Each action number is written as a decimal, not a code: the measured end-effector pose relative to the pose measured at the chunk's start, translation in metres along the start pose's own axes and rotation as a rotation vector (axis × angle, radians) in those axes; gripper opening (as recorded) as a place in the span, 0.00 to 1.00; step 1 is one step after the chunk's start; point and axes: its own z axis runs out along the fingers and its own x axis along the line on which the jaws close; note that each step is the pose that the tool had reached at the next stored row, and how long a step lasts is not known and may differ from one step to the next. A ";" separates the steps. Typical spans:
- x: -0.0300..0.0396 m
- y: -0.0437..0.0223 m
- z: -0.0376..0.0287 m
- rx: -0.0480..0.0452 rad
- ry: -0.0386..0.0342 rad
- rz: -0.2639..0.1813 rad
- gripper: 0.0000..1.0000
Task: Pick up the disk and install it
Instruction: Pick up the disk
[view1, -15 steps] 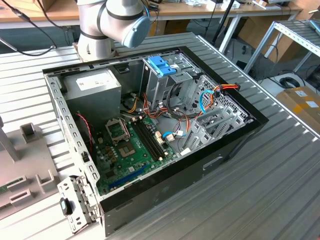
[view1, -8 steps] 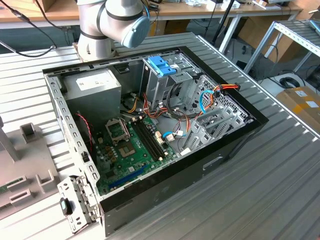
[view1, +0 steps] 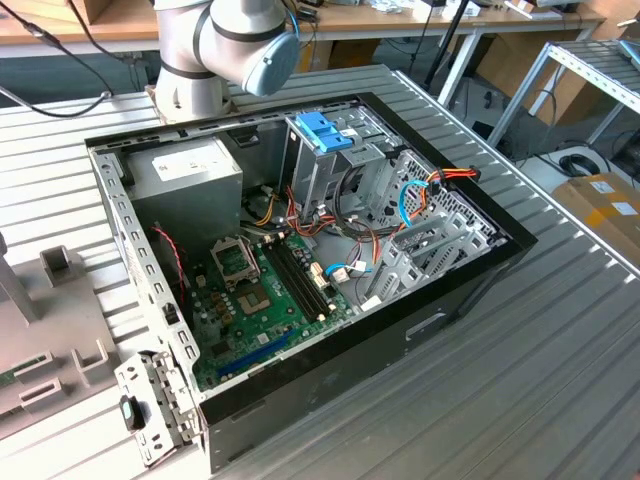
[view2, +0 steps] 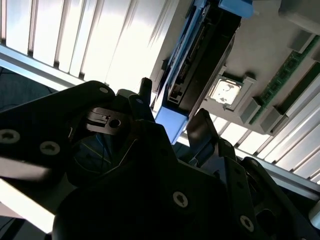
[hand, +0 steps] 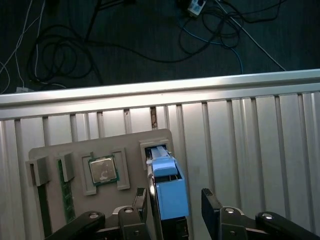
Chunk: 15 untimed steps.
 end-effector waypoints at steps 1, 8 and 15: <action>0.0000 0.0000 0.0008 0.0001 -0.0001 0.000 0.55; 0.0004 0.0000 0.0078 -0.0001 0.0000 0.000 0.55; 0.0006 -0.0002 0.0130 0.0001 -0.0001 0.000 0.55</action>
